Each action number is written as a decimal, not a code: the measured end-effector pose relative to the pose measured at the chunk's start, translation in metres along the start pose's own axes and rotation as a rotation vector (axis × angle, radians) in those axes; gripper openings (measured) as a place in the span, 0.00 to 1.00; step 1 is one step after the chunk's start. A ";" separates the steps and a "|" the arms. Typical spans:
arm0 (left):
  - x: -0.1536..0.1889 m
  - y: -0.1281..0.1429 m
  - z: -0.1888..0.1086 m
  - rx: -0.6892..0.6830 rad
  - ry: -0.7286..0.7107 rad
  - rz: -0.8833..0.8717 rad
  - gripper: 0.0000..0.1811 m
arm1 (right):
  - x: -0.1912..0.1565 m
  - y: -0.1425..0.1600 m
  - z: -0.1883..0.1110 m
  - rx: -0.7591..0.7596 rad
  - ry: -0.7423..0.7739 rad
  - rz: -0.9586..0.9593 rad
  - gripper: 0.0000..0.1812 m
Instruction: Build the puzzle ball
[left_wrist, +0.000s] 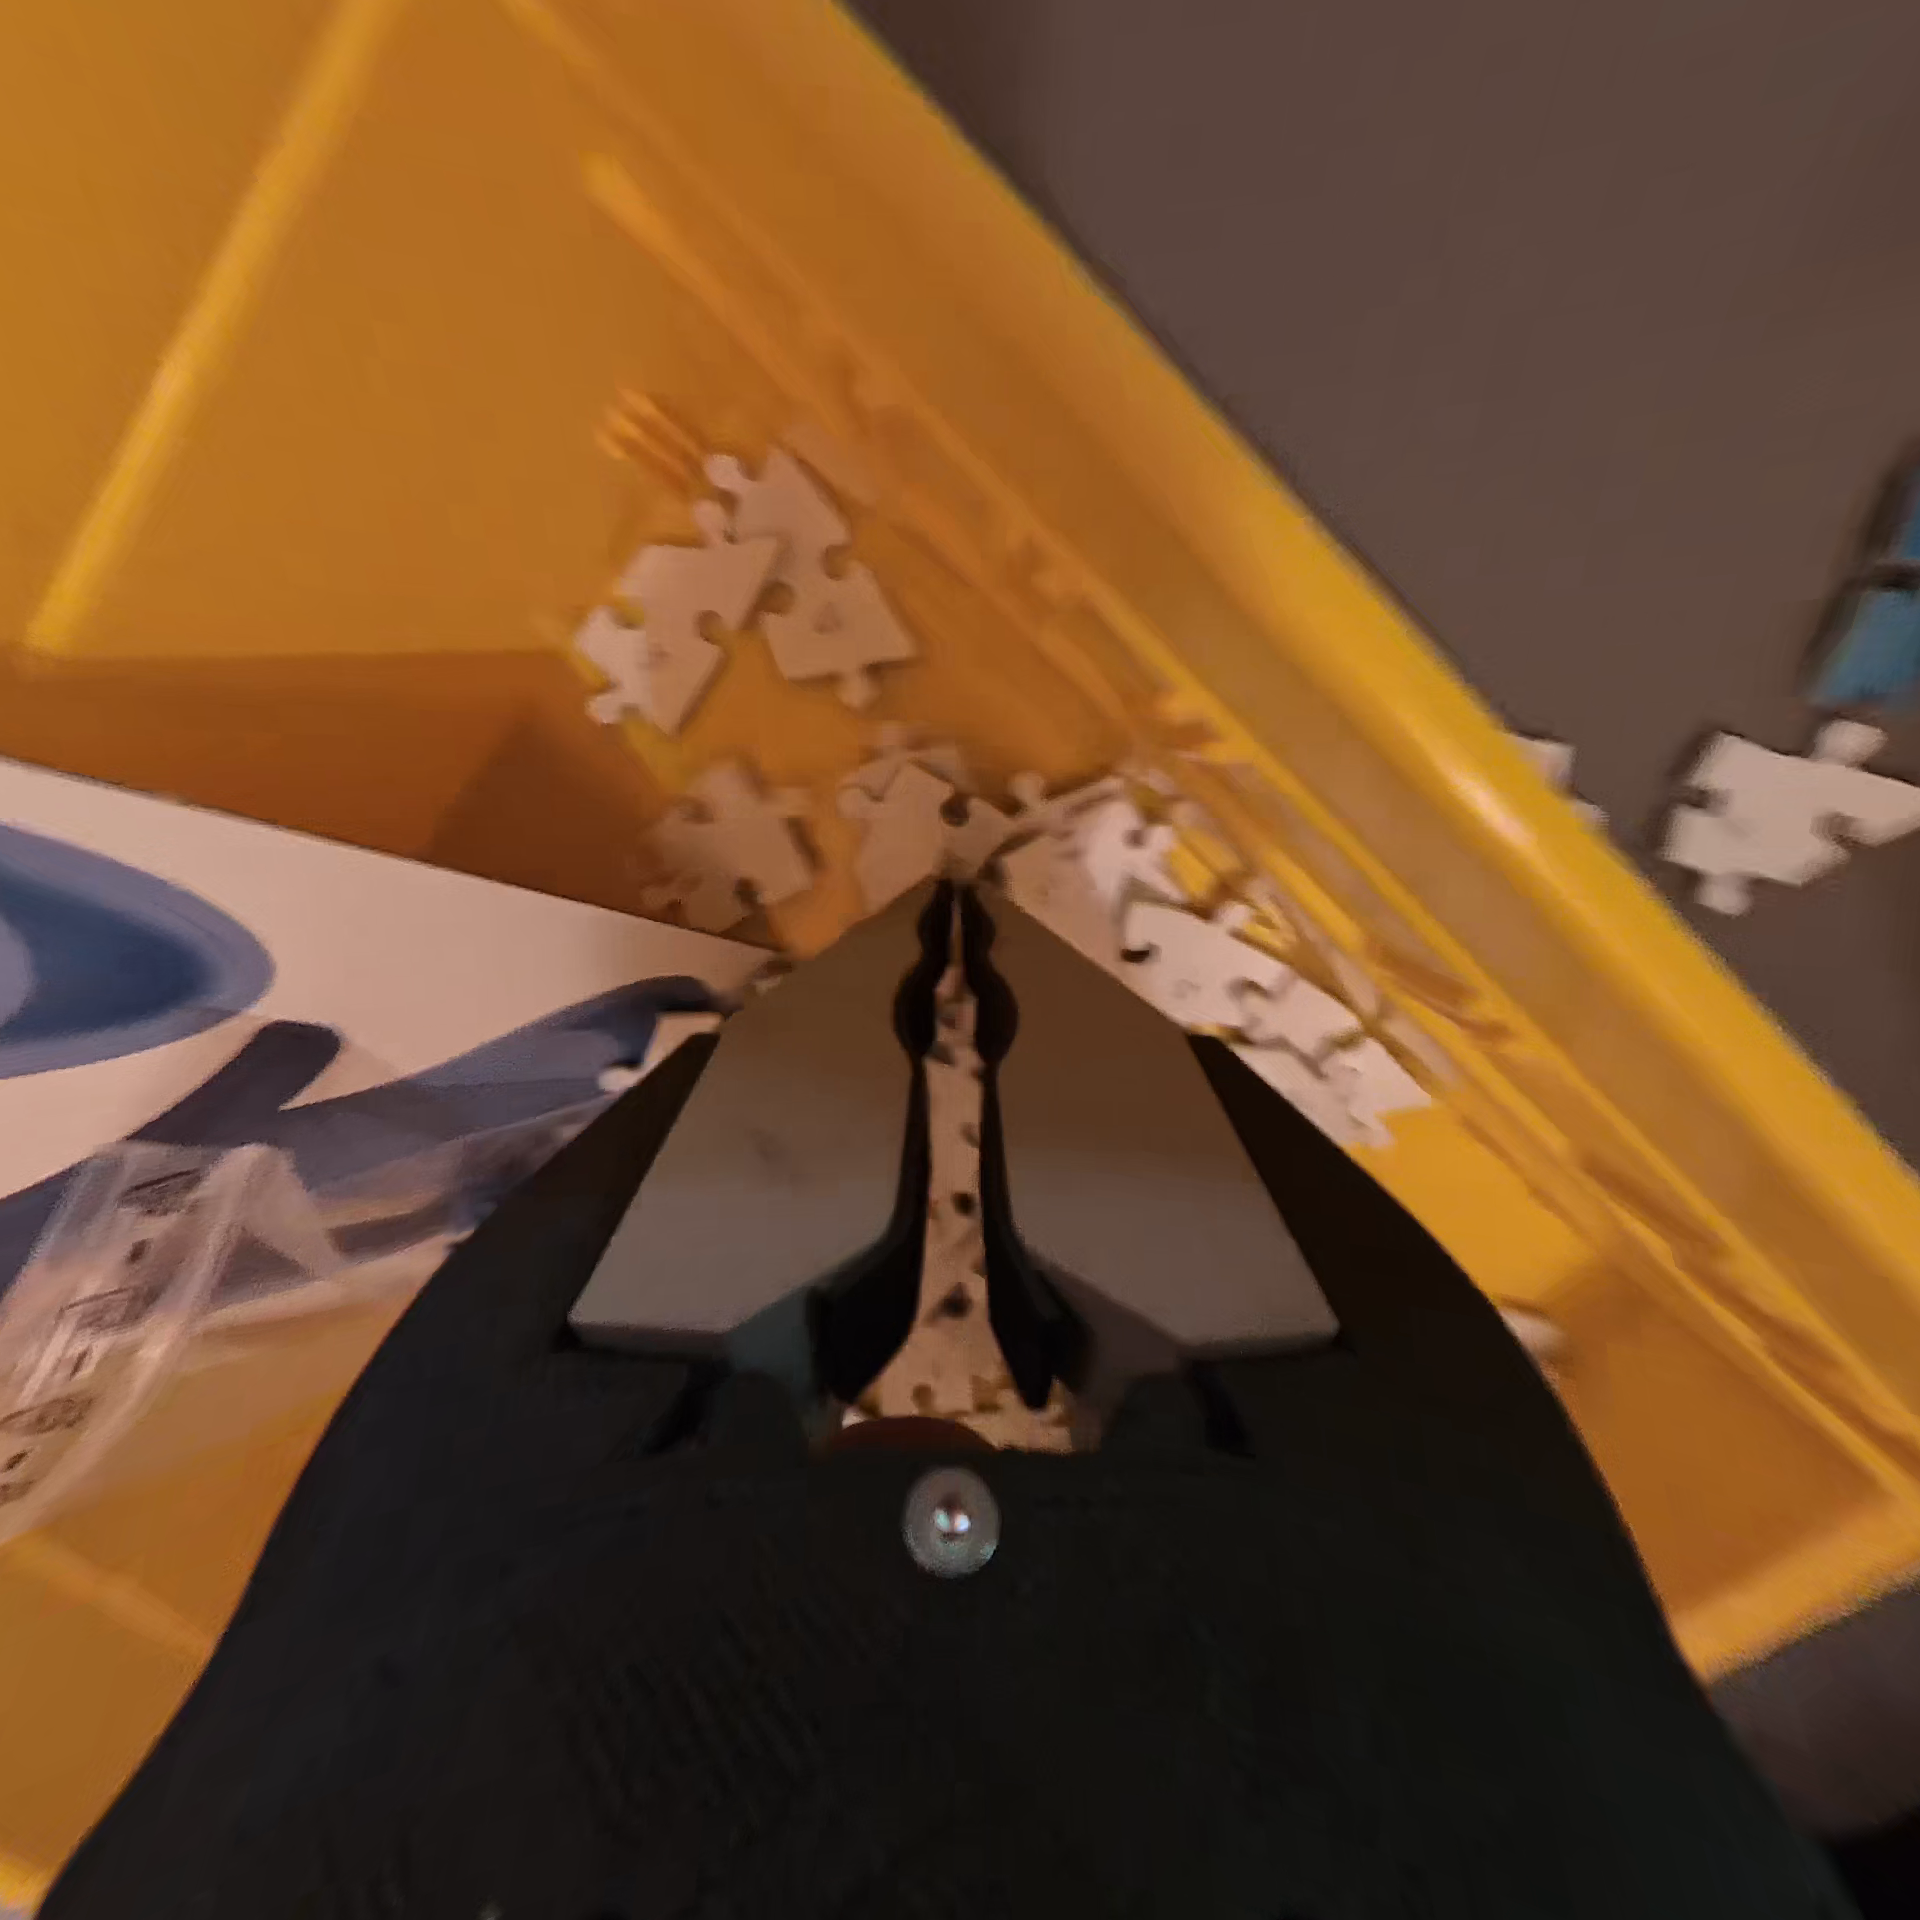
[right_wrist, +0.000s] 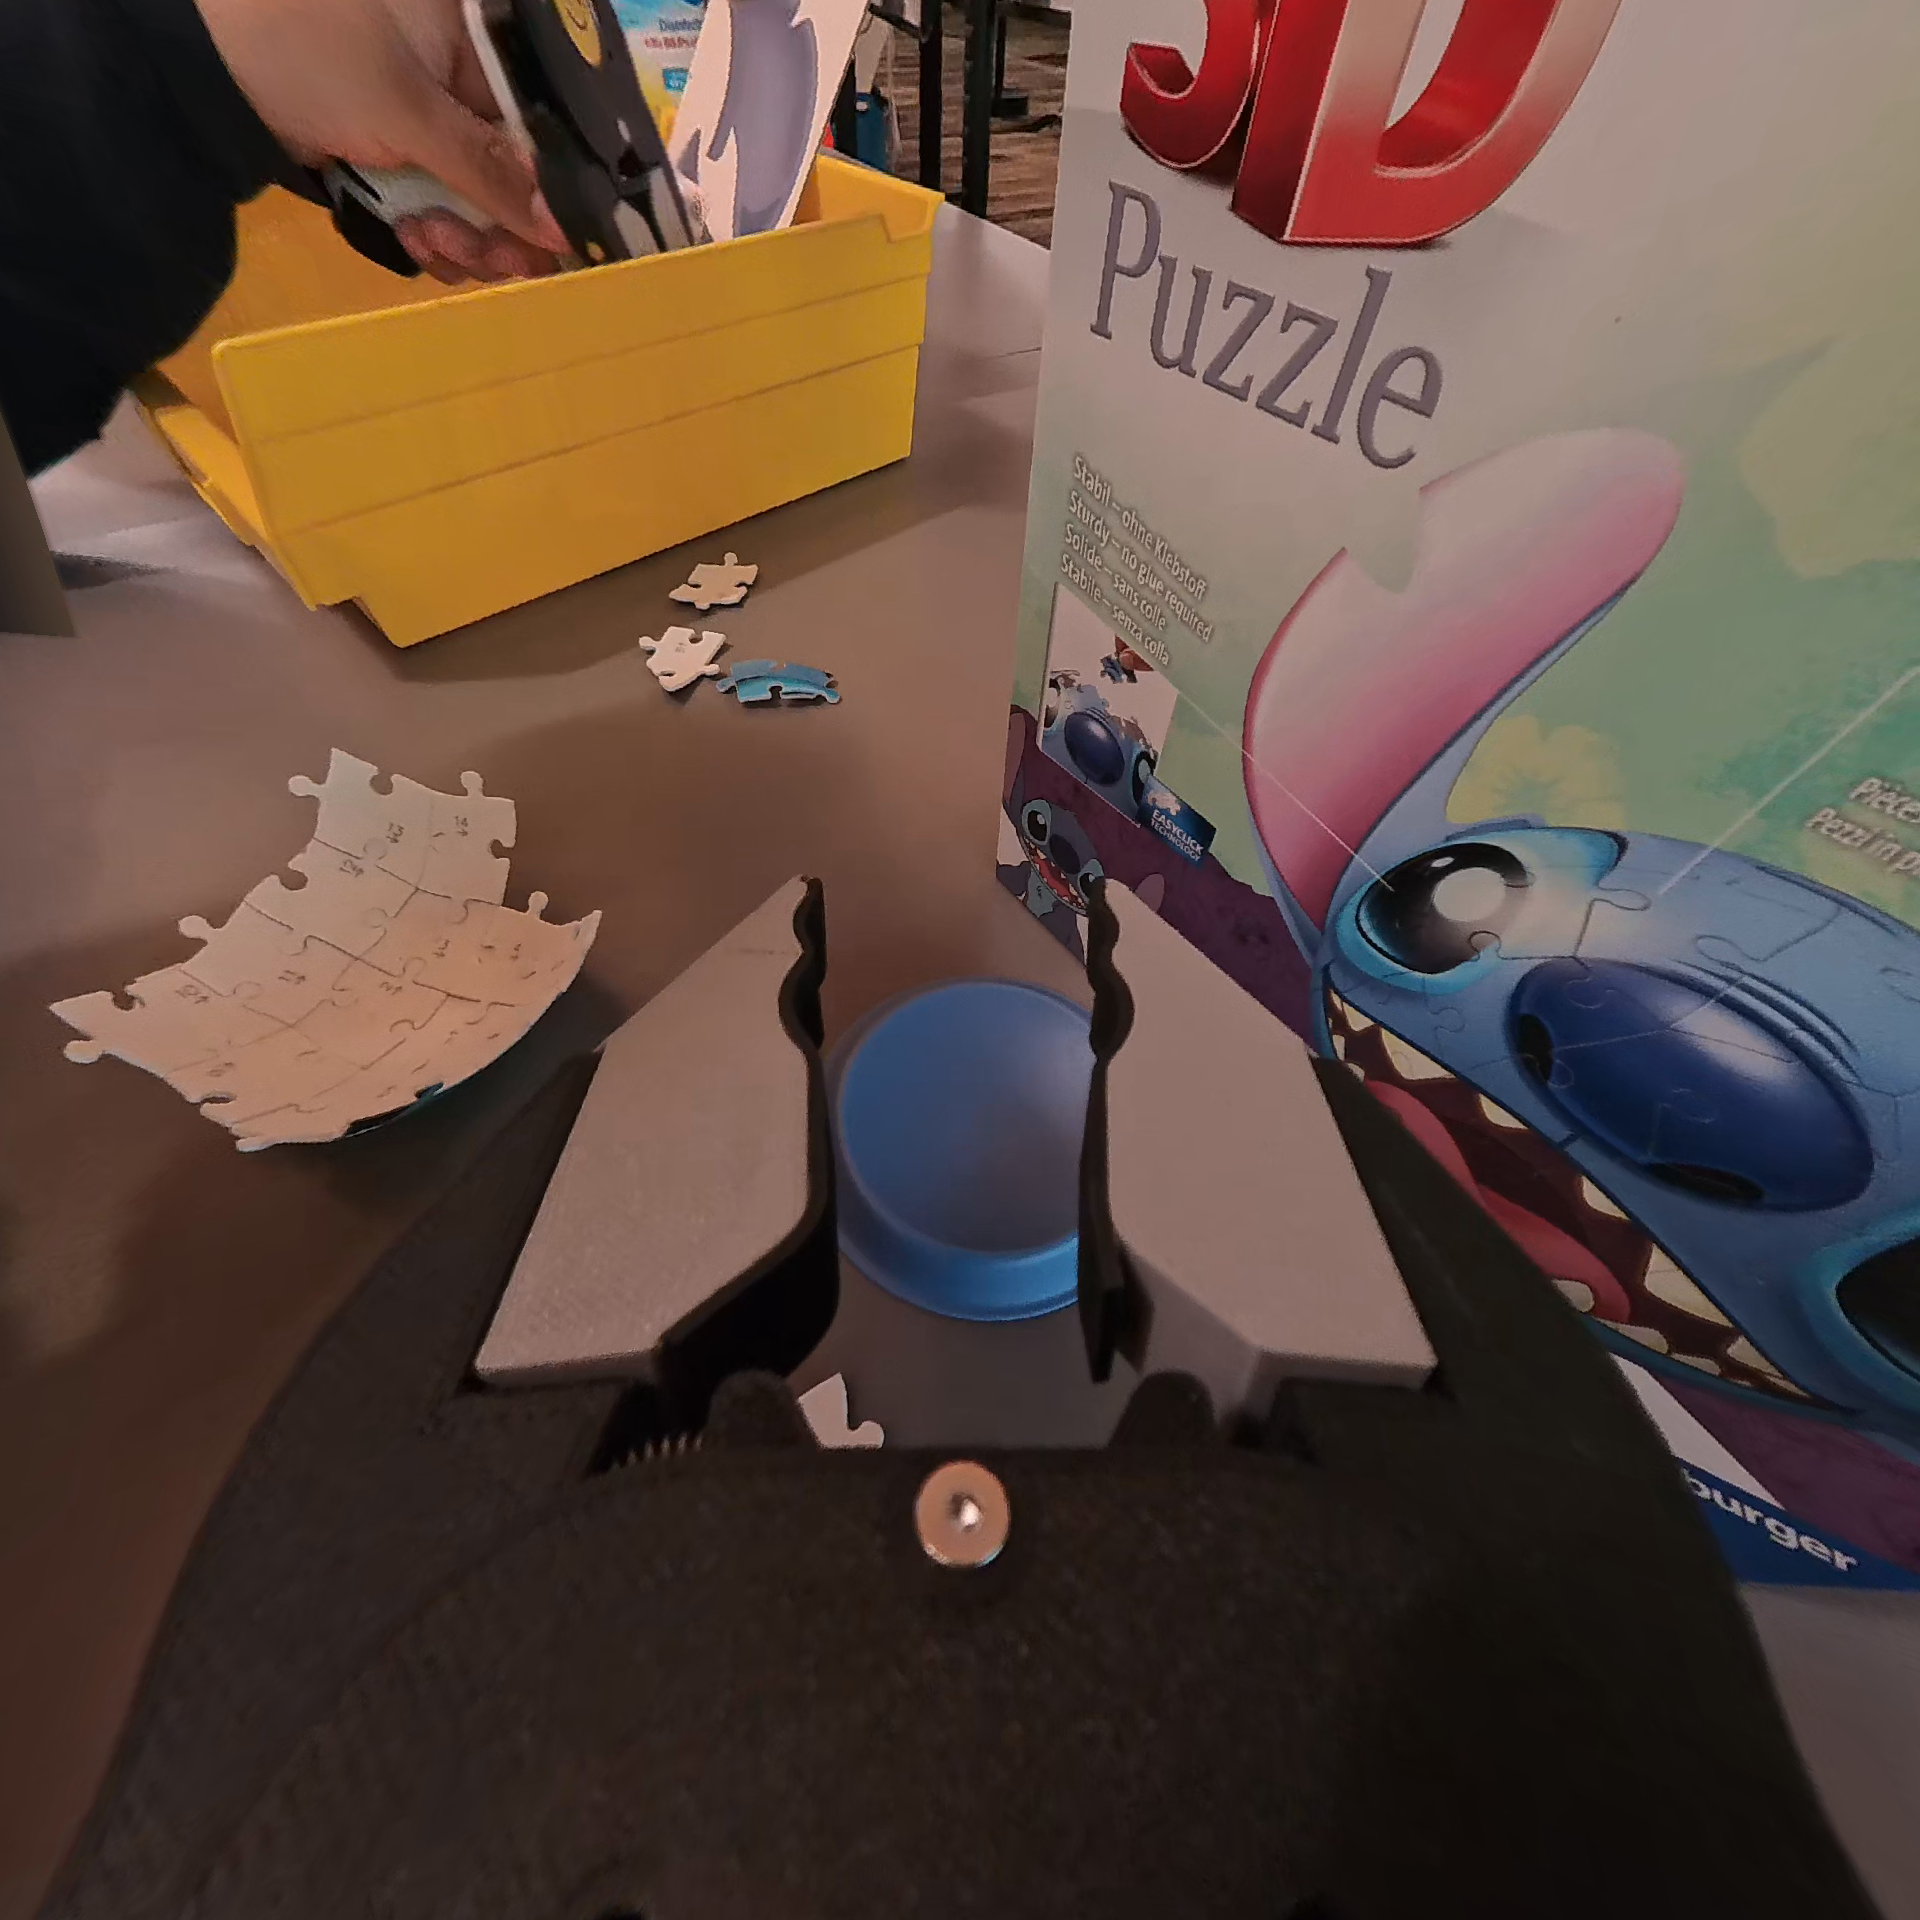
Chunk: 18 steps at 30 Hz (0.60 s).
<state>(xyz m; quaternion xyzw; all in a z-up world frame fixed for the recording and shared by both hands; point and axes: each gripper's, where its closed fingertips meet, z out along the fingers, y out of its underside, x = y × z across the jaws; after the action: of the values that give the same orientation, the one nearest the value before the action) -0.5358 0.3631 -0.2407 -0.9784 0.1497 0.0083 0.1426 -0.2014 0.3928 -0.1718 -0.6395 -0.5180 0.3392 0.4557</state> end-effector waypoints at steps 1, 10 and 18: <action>0.012 -0.001 -0.005 0.009 0.075 0.005 0.00 | 0.000 0.000 0.000 0.001 0.001 0.000 0.26; 0.029 -0.003 -0.014 0.034 0.155 0.058 0.00 | 0.000 0.000 0.000 0.000 0.001 0.001 0.26; 0.002 0.011 -0.004 -0.049 0.013 0.070 0.00 | 0.001 0.000 0.000 0.001 0.003 0.006 0.26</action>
<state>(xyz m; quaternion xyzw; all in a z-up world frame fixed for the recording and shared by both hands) -0.5369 0.3516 -0.2401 -0.9758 0.1845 0.0106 0.1172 -0.2006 0.3940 -0.1718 -0.6411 -0.5154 0.3399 0.4559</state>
